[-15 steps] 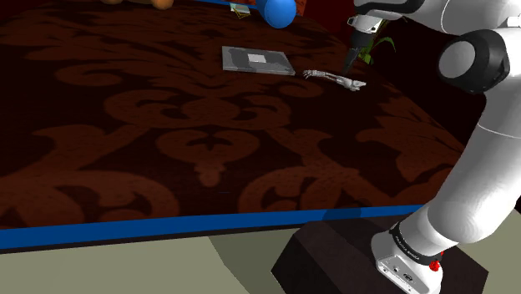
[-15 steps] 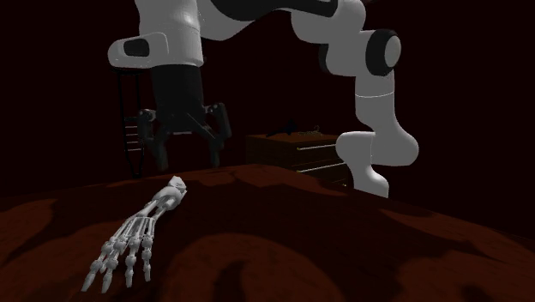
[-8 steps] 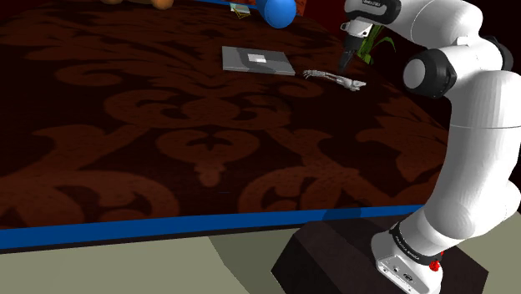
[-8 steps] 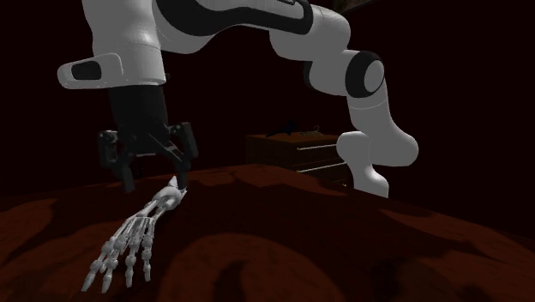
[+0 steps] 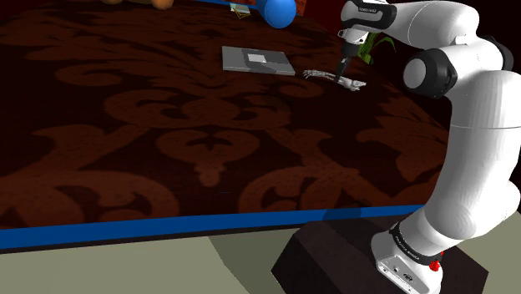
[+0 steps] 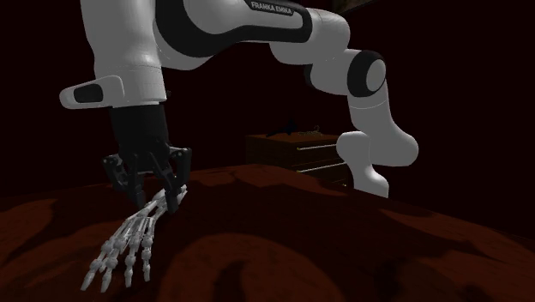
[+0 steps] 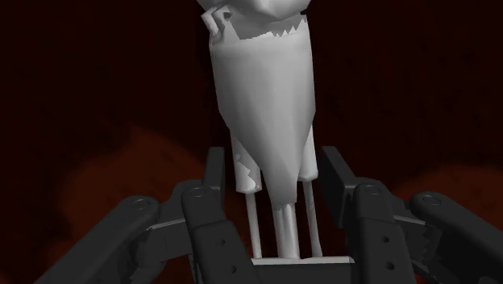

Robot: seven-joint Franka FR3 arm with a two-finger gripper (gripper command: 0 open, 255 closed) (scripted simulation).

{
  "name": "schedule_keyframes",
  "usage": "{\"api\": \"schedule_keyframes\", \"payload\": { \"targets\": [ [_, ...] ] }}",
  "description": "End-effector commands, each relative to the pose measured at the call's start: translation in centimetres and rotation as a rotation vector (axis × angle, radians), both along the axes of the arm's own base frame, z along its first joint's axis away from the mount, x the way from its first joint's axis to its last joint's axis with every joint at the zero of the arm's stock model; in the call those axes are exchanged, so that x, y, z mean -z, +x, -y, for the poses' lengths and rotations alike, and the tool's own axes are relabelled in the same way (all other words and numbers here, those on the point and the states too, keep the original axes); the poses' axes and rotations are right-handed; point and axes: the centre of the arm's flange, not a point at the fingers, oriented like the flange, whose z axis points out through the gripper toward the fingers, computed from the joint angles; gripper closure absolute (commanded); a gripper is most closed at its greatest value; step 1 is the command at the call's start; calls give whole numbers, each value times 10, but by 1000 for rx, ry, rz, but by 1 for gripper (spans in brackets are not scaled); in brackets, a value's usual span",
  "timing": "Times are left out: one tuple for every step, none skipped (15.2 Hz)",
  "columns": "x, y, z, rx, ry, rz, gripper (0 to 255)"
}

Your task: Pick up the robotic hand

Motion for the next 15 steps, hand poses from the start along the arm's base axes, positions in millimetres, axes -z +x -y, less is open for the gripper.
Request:
{"api": "schedule_keyframes", "payload": {
  "targets": [
    [0,0,0,0,0,0,255],
    [0,0,0,0,0,0,255],
    [0,0,0,0,0,0,255],
    [0,0,0,0,0,0,255],
    [0,0,0,0,0,0,255],
    [0,0,0,0,0,0,255],
    [0,0,0,0,0,0,255],
    [1,0,0,0,0,0,255],
    [-5,0,0,0,0,0,255],
    [-10,0,0,0,0,0,255],
    [-15,0,0,0,0,0,255],
    [-21,0,0,0,0,0,255],
    [-26,0,0,0,0,0,255],
    [-31,0,0,0,0,0,255],
    [-36,0,0,0,0,0,255]
  ]
}}
